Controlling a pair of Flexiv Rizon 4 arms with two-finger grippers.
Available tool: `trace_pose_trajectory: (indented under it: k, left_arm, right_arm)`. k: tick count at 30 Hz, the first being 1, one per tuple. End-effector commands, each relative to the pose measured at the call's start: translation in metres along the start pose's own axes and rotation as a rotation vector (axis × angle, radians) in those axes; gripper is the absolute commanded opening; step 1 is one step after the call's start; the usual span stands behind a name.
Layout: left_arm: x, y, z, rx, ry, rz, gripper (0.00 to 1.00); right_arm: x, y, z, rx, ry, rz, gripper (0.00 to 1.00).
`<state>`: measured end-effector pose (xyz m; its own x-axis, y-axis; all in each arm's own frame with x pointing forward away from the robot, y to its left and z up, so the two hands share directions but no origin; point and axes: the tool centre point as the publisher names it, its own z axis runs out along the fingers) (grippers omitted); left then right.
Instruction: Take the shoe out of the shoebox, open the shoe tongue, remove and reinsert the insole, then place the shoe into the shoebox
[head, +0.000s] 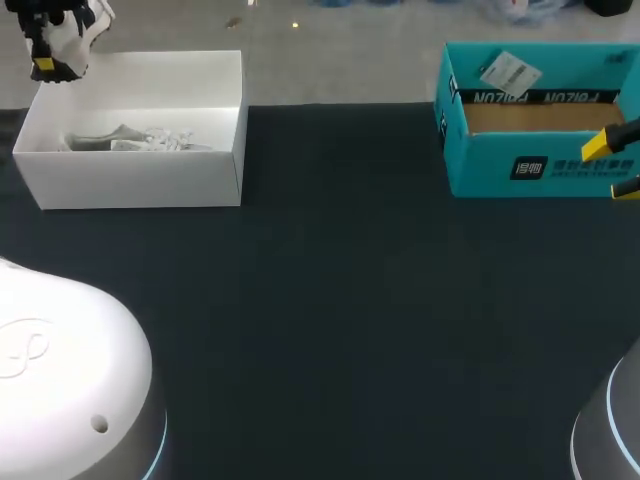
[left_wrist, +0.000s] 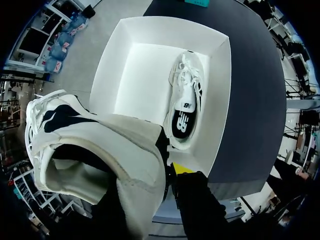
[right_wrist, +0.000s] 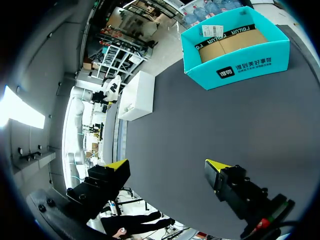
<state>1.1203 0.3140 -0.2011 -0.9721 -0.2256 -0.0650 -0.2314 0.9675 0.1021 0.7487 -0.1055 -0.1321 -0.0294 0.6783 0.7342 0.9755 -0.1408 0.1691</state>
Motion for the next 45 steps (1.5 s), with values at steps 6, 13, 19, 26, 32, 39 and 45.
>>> trace_pose_trajectory:
  k: [6, 13, 19, 26, 32, 39, 45]
  left_arm:
    - [-0.012, 0.0, -0.002, -0.002, 0.049, 0.001, 0.0]
    - [-0.004, 0.006, 0.002, 0.076, 0.032, 0.779, 0.0]
    - [-0.012, 0.018, -0.011, 0.074, 0.069, 1.254, 0.0]
    - [-0.012, 0.018, -0.011, 0.074, 0.069, 1.254, 0.0]
    - [-0.012, 0.018, -0.011, 0.074, 0.069, 1.254, 0.0]
    - [-0.027, 0.026, -0.004, 0.01, -0.15, 1.548, 0.0]
    - [-0.028, 0.026, -0.004, -0.043, -0.145, 1.658, 0.0]
  right_arm:
    - [0.0, 0.0, 0.001, 0.001, -0.003, 0.002, 1.0]
    - [0.0, 0.0, 0.001, 0.001, -0.003, 0.002, 1.0]
    - [0.0, 0.0, 0.001, 0.001, -0.003, 0.002, 1.0]
    - [0.0, 0.0, 0.001, 0.001, -0.003, 0.002, 1.0]
    - [0.0, 0.0, 0.001, 0.001, -0.003, 0.002, 1.0]
    - [0.0, 0.0, 0.001, 0.001, -0.003, 0.002, 1.0]
    - [0.0, 0.0, 0.001, 0.001, -0.003, 0.002, 1.0]
